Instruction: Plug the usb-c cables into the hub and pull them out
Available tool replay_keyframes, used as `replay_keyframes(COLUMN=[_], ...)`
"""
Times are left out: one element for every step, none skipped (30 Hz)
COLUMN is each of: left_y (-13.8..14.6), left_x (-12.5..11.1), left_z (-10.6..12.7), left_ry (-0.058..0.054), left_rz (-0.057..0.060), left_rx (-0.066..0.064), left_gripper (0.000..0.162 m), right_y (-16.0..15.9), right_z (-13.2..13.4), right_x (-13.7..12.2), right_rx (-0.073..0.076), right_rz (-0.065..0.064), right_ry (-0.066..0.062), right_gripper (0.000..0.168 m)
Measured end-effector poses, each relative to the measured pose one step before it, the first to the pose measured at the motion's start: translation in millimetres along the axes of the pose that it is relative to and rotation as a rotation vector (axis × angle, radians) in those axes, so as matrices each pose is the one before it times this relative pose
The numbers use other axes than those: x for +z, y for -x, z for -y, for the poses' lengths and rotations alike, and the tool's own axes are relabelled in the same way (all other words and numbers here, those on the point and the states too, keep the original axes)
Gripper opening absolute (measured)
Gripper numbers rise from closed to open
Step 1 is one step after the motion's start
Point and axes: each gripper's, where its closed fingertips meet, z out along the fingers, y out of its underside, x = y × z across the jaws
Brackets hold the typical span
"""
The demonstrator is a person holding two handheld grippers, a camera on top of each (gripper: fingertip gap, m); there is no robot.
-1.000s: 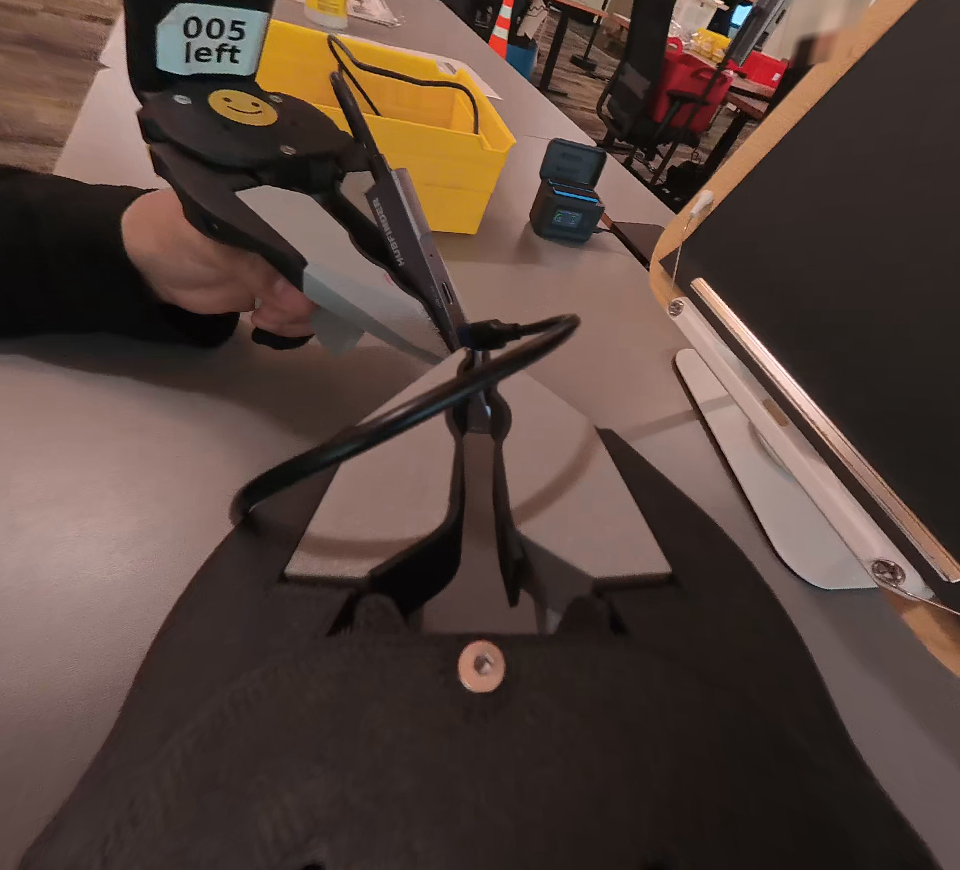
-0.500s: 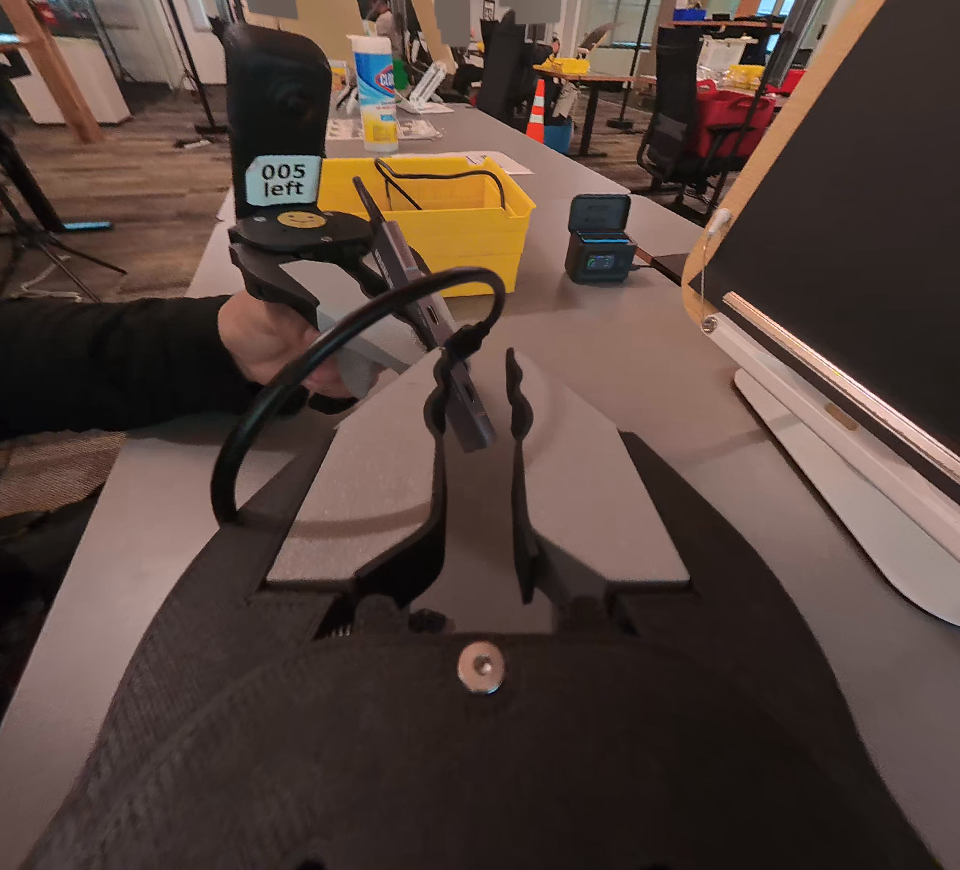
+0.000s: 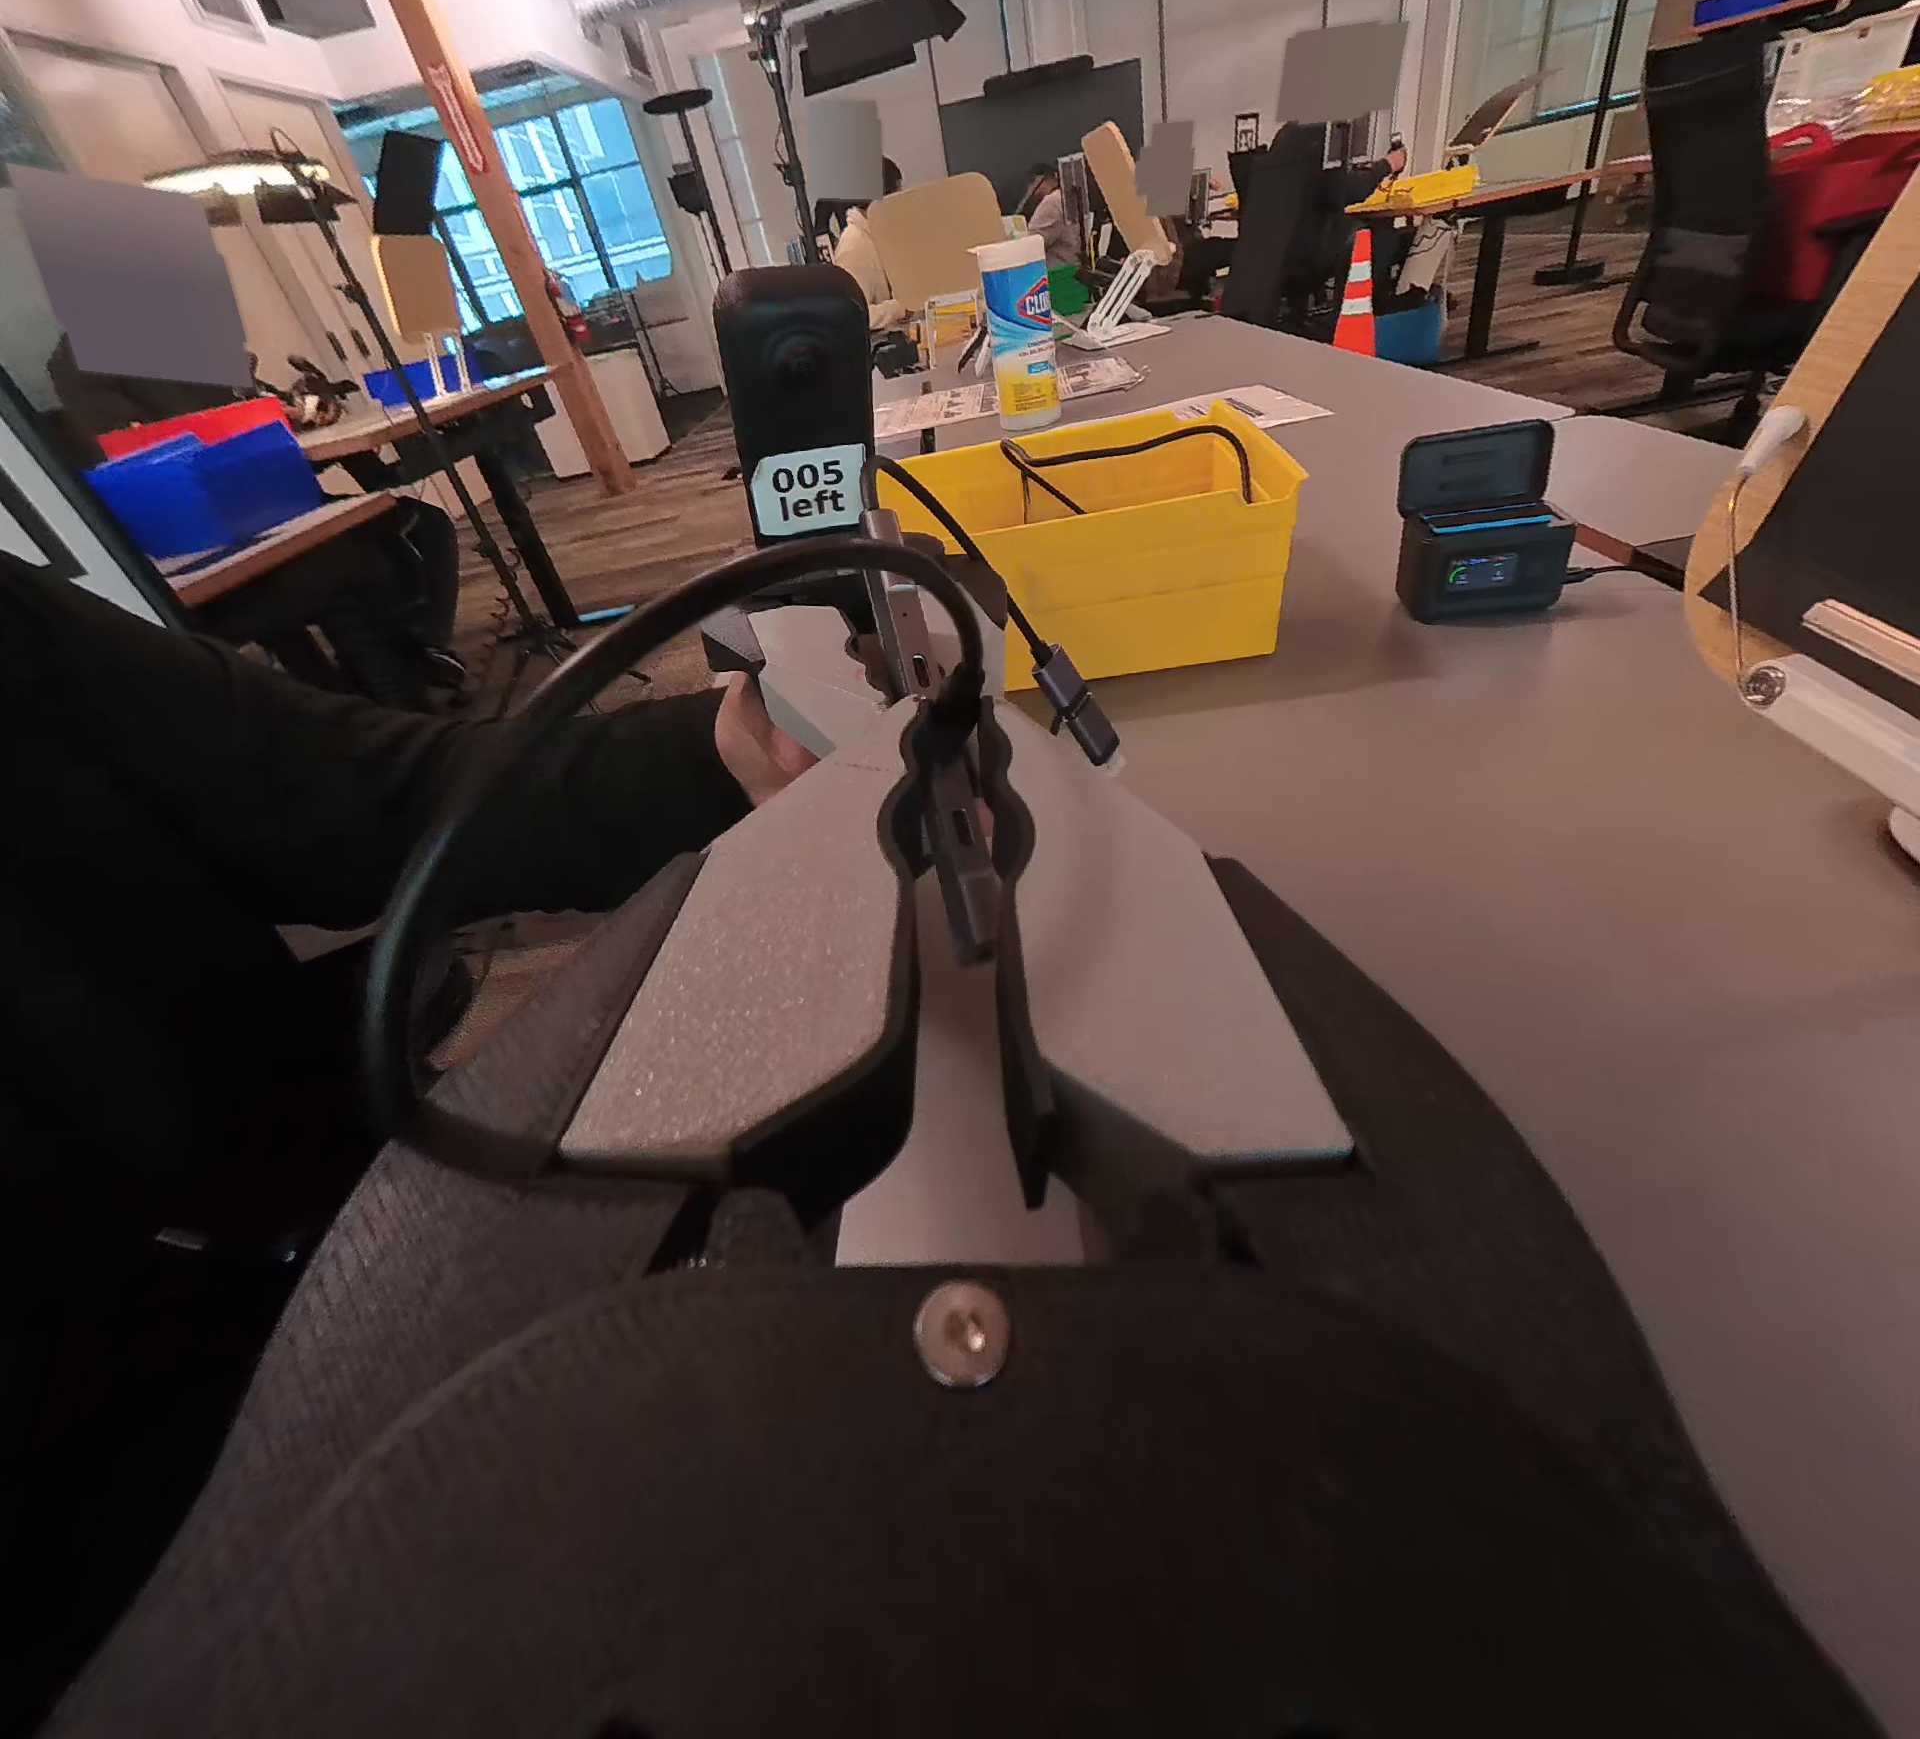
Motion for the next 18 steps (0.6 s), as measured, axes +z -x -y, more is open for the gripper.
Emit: replay_keyframes(left_y=[-0.29, 0.42, 1.24, 1.55, 2.17, 2.57, 1.34, -0.6, -1.66, -1.6, -1.8, -1.07, -0.12, 0.1, -0.1, -0.21, -0.42, -0.43], left_x=[0.22, 0.34, 0.14, -0.07, 0.01, 0.12, -0.02, -0.14, -0.28, -0.16, -0.17, -0.09, -0.09, -0.29, -0.4, -0.48, -0.24, 0.0], left_z=[0.16, -0.13, -0.34, -0.57, -0.8, -1.19, -0.82, -0.04, 0.86, 1.14, 0.95, 0.55, -0.16, -0.34, -0.07, 0.35, 0.32, 0.23], left_ry=[-0.0025, -0.0014, 0.0017, 0.0045, 0.0067, 0.0083, 0.0049, -0.0002, -0.0054, -0.0072, -0.0041, 0.0001, 0.0031, 0.004, 0.0024, -0.0011, -0.0021, -0.0015], left_rz=[-0.0016, 0.0036, 0.0106, 0.0139, 0.0194, 0.0211, 0.0102, -0.0087, -0.0164, -0.0105, -0.0075, -0.0027, 0.004, 0.0037, -0.0002, -0.0016, -0.0033, -0.0034], left_rx=[-0.0025, 0.0007, 0.0059, 0.0093, 0.0118, 0.0114, 0.0041, -0.0096, -0.0144, -0.0034, 0.0063, 0.0078, 0.0078, 0.0066, 0.0039, 0.0016, -0.0016, -0.0022], left_gripper=[0.008, 0.008, 0.007, 0.007, 0.007, 0.006, 0.008, 0.008, 0.008, 0.006, 0.007, 0.007, 0.008, 0.008, 0.008, 0.008, 0.008, 0.008], right_y=[0.58, 0.18, -0.29, -0.44, -1.11, -1.8, -1.07, 0.41, 1.03, 0.76, 0.74, 0.43, -0.43, -0.46, -0.09, 0.28, 0.44, 0.37], right_z=[0.16, 0.08, -0.18, -0.49, -0.79, -1.24, -0.91, -0.21, 0.83, 1.25, 1.19, 0.5, -0.08, -0.41, -0.02, 0.3, 0.48, 0.26], right_x=[-0.11, -0.21, 0.05, 0.16, 0.4, 0.44, 0.37, 0.03, -0.22, -0.14, -0.26, -0.22, 0.16, 0.34, 0.4, 0.36, 0.27, -0.04], right_rx=[0.0036, 0.0007, -0.0061, -0.0132, -0.0203, -0.0289, -0.0357, -0.0287, -0.0088, 0.0093, 0.0139, 0.0111, 0.0042, -0.0009, -0.0002, 0.0021, 0.0047, 0.0089], right_rz=[0.0057, 0.0019, -0.004, -0.0077, -0.0156, -0.0244, -0.0227, -0.0108, 0.0015, 0.0077, 0.0117, 0.0092, -0.0004, -0.0048, -0.002, 0.0006, 0.0038, 0.006], right_ry=[-0.0019, -0.0019, -0.0004, 0.0029, 0.0072, 0.0115, 0.0115, 0.0061, -0.0016, -0.0073, -0.0086, -0.0042, 0.0011, 0.0022, 0.0008, -0.0021, -0.0039, -0.0033], right_gripper=[0.004, 0.004, 0.004, 0.004, 0.004, 0.004, 0.004, 0.004, 0.004, 0.005, 0.004, 0.004, 0.004, 0.005, 0.005, 0.005, 0.005, 0.005])
